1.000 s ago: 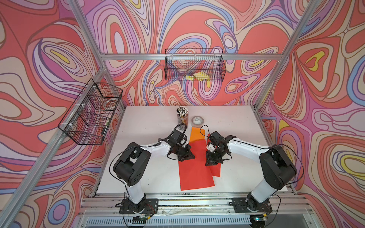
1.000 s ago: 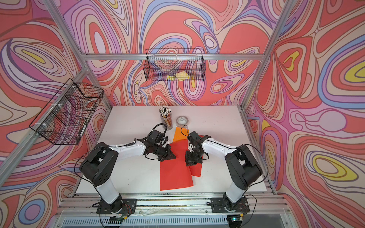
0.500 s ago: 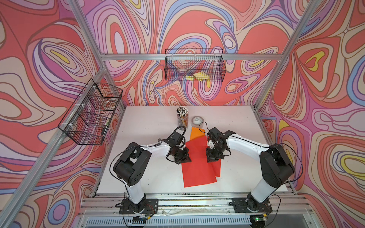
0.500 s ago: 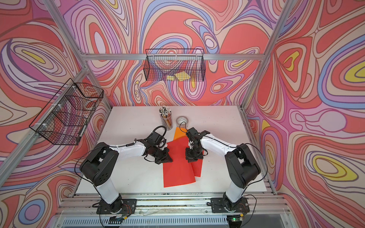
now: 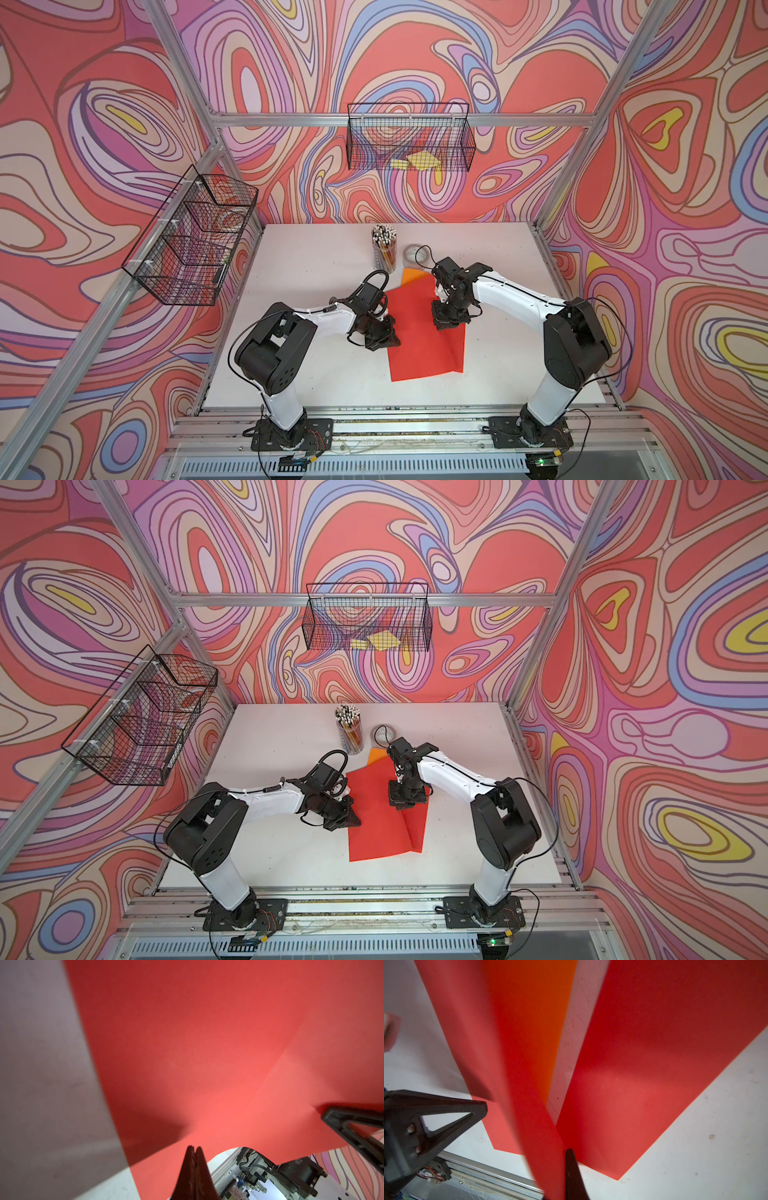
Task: Fold the rectangular paper in half along the long edge
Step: Fold the paper.
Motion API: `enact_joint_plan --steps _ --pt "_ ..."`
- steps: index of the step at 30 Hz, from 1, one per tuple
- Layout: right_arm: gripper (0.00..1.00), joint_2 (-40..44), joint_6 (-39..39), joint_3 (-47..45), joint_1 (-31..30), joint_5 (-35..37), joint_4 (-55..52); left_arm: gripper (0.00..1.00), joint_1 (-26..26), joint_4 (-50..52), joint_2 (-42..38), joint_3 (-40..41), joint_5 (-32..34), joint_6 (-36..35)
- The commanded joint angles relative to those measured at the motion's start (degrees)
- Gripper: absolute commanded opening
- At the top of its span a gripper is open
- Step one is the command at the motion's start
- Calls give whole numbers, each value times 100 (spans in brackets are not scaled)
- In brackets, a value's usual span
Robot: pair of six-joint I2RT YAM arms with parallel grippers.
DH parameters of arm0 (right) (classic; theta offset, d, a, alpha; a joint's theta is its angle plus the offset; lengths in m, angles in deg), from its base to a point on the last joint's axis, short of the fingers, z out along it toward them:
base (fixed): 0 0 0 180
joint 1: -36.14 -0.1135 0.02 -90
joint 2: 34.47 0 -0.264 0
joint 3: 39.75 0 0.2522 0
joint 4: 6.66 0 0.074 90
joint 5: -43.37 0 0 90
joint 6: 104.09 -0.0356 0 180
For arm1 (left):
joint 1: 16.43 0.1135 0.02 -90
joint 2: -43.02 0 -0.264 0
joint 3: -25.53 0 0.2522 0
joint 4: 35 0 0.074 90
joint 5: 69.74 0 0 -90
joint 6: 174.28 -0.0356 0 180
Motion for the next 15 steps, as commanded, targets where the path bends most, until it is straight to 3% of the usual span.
enact_joint_plan --steps 1,8,15 --pt "0 178 -178 150 20 -241 203 0 40 -176 175 69 -99 34" --pt "0 124 -258 163 13 -365 316 0 32 -242 161 122 -116 43" --pt "0 251 -438 138 -4 -918 761 0 37 -304 184 131 -137 74"
